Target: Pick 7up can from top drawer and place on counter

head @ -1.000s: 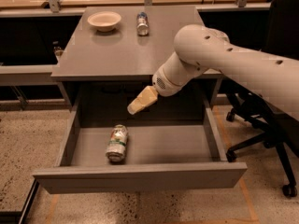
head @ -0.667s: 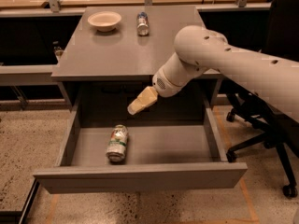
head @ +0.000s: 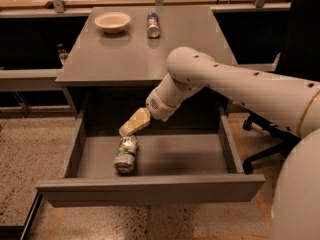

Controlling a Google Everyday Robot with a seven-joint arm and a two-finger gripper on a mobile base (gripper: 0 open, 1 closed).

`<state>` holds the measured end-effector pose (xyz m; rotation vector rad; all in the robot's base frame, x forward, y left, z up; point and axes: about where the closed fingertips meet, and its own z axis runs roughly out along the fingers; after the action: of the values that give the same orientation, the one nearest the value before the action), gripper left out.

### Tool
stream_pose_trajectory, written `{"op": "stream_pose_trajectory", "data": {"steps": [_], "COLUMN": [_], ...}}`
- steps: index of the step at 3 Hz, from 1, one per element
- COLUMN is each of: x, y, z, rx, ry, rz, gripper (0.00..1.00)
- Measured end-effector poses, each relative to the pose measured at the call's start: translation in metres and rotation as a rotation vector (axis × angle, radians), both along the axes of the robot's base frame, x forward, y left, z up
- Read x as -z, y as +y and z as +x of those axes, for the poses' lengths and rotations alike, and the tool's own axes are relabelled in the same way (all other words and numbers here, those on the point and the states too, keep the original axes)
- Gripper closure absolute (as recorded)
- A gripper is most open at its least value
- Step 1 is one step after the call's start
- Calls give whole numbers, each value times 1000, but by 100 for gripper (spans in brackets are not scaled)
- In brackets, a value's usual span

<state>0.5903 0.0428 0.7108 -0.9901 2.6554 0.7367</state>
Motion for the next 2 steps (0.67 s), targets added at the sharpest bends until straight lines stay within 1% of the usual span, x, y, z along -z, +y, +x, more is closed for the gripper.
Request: {"op": "stream_pose_trajectory", "data": {"steps": [1, 2], "x": [37, 66], "y": [33, 61], "z": [-18, -30], "rx": [-10, -7], "ry": [110, 168], "rz": [-14, -47], "gripper": [0, 0]}}
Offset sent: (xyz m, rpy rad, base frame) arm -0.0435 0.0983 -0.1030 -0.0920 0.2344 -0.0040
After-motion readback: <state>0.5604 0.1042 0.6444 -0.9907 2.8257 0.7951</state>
